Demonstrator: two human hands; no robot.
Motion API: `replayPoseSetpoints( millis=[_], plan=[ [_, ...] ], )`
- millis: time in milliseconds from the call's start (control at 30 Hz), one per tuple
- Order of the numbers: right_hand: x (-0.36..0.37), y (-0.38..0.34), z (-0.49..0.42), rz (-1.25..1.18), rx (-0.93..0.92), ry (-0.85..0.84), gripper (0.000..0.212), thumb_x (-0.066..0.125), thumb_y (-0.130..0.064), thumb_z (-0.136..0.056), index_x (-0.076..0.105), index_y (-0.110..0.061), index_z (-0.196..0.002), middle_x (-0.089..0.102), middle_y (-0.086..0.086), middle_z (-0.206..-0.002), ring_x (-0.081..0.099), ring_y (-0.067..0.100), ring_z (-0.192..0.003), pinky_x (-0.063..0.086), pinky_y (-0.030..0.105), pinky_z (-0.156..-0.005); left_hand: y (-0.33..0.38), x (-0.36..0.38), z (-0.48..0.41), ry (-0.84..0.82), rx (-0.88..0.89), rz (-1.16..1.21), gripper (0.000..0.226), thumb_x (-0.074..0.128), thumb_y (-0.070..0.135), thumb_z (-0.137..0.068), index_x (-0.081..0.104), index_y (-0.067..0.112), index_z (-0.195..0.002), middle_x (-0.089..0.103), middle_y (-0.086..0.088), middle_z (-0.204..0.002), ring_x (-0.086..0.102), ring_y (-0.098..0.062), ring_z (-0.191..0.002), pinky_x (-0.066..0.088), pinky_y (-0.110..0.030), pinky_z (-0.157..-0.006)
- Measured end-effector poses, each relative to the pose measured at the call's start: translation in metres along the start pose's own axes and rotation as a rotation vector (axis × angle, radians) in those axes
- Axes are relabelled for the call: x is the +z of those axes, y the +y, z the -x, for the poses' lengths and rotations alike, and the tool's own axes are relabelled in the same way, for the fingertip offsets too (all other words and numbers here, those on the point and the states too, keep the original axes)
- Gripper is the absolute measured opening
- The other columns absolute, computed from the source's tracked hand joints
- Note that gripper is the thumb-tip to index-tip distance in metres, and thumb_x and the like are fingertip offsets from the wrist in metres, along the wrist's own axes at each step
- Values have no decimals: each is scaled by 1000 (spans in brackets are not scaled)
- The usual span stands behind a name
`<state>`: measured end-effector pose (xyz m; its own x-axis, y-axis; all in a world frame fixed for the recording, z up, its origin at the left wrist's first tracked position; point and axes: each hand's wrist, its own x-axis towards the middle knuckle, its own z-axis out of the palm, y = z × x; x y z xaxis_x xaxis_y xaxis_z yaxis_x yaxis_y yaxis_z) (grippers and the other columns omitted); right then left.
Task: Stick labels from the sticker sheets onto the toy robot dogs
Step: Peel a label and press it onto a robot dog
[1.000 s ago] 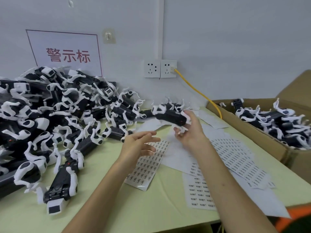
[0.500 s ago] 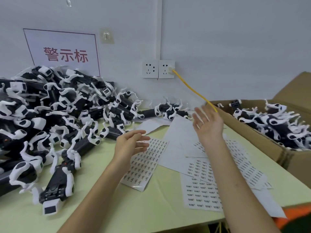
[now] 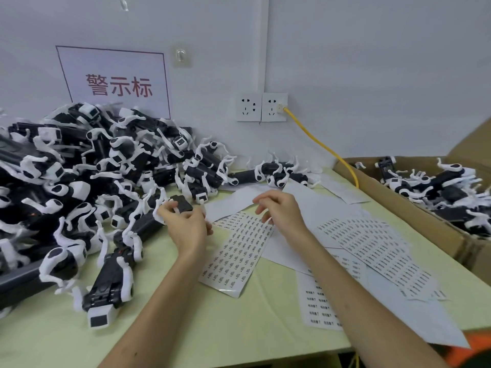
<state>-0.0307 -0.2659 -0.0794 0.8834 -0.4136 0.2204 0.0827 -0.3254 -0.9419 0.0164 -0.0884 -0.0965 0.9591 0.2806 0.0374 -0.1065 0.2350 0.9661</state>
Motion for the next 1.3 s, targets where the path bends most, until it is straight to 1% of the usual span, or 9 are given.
replayPoseSetpoints(
  millis=[233,333,500,600,767,933,1067,1200,1300],
  plan=[
    [6,1,2,52,-19,-44,24,56,-9,-94,76,-18,-84,71,-2,-67,60,13,-54,44,23,-59,2,-3,-4,256,-75,176,31,53,0,-100,32,19,-115,62,-10,-86,54,-14,-42,46,-22,-37],
    [7,1,2,56,-34,-45,25,56,-8,-94,76,-19,-84,70,-3,-66,60,12,-54,44,20,-57,3,-6,-6,358,-130,235,30,55,1,-99,40,21,-114,66,-10,-93,48,-6,-30,46,-23,-39],
    [7,1,4,58,-47,-38,24,56,-8,-93,76,-18,-84,70,-2,-66,59,11,-53,44,20,-56,3,-5,-7,326,-205,229,35,60,3,-97,47,18,-125,69,-11,-101,46,-9,-39,46,-25,-44],
    [8,1,4,56,-47,-38,24,57,-8,-93,76,-18,-84,70,-3,-67,59,11,-53,44,19,-56,4,-4,-7,285,-245,224,47,65,8,-98,49,13,-142,67,-4,-86,44,-11,-50,47,-21,-41],
    [8,1,5,48,-44,-43,22,57,-9,-93,77,-17,-85,70,-3,-68,60,12,-54,44,24,-59,5,-6,-8,246,-271,177,10,66,18,-101,68,11,-108,58,-4,-75,41,-11,-51,43,-20,-40],
    [9,3,4,49,-38,-51,22,58,-10,-94,76,-20,-87,70,-5,-69,61,12,-54,45,27,-59,7,1,1,4,-334,214,7,71,26,-98,70,20,-95,49,5,-58,36,-10,-49,32,-22,-45],
    [10,1,3,-44,22,-94,19,55,-14,-100,73,-19,-100,70,3,-82,67,19,-60,47,27,-57,8,4,6,-259,-355,258,10,69,27,-99,72,18,-102,44,8,-51,35,-7,-44,33,-19,-41],
    [10,-6,6,-196,157,-207,27,44,-27,-108,66,-15,-118,71,13,-104,75,28,-77,55,32,-64,10,4,11,-463,-288,251,14,66,30,-99,71,18,-104,42,8,-53,36,-6,-47,33,-17,-46],
    [12,-9,9,-329,256,-272,43,33,-38,-111,61,-11,-129,73,15,-115,74,37,-95,57,33,-70,13,5,16,-616,-206,191,30,68,36,-92,70,15,-113,42,7,-56,38,-7,-50,35,-18,-52]
  ],
)
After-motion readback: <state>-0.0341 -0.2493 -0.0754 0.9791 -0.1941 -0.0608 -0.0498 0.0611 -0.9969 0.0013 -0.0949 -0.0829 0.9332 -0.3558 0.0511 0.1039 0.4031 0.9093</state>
